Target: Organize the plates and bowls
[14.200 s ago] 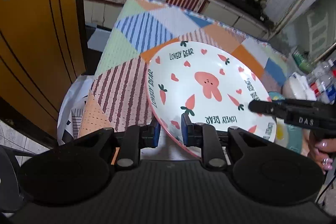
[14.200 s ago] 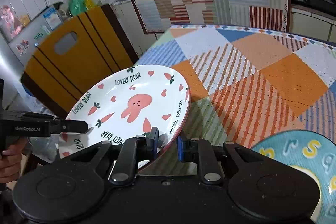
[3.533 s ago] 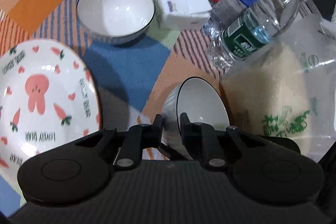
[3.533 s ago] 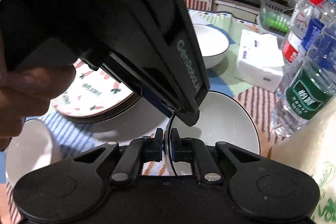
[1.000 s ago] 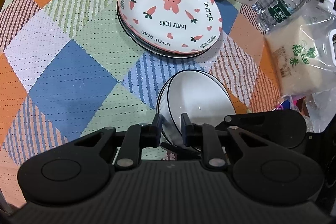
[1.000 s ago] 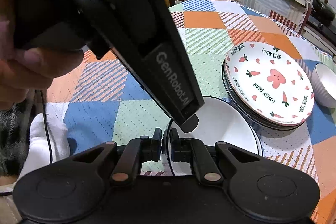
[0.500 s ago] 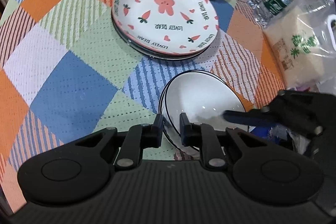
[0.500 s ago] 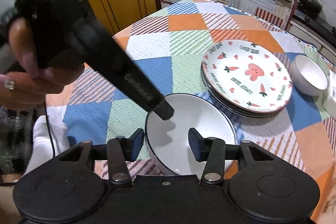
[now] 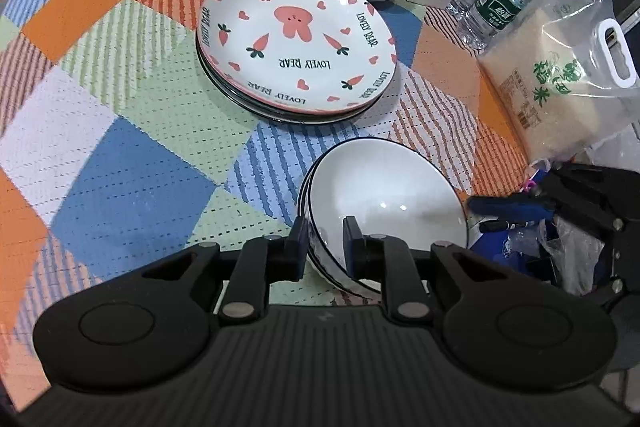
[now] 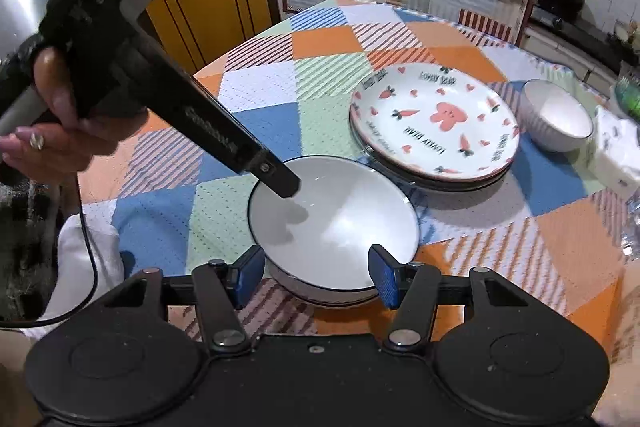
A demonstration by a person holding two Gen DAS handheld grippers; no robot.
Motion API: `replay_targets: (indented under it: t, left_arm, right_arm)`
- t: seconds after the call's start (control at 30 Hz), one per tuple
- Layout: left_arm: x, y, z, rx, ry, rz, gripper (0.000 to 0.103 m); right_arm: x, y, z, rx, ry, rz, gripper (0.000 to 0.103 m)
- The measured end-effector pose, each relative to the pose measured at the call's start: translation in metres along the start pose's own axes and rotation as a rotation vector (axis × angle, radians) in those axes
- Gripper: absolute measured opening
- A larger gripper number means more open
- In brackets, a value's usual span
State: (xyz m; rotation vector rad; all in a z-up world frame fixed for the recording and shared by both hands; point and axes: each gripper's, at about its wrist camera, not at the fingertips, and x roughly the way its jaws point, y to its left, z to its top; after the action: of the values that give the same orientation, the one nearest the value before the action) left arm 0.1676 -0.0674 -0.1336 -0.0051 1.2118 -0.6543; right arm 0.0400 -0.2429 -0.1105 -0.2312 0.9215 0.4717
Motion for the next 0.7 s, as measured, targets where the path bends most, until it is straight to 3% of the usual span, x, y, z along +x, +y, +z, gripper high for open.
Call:
replay_targets:
  t: [0.4,0.7]
  left_arm:
    - [-0.059,-0.033,0.023,0.097,0.000,0.036,0.020]
    - [-0.083,-0.047,0.056,0.112,-0.047,0.079,0.022]
  right_arm:
    - [-0.061,-0.038,0.024,0.031,-0.060,-0.078,0.061]
    - [-0.080,-0.068,0.046,0.050,-0.067,-0.115,0.062]
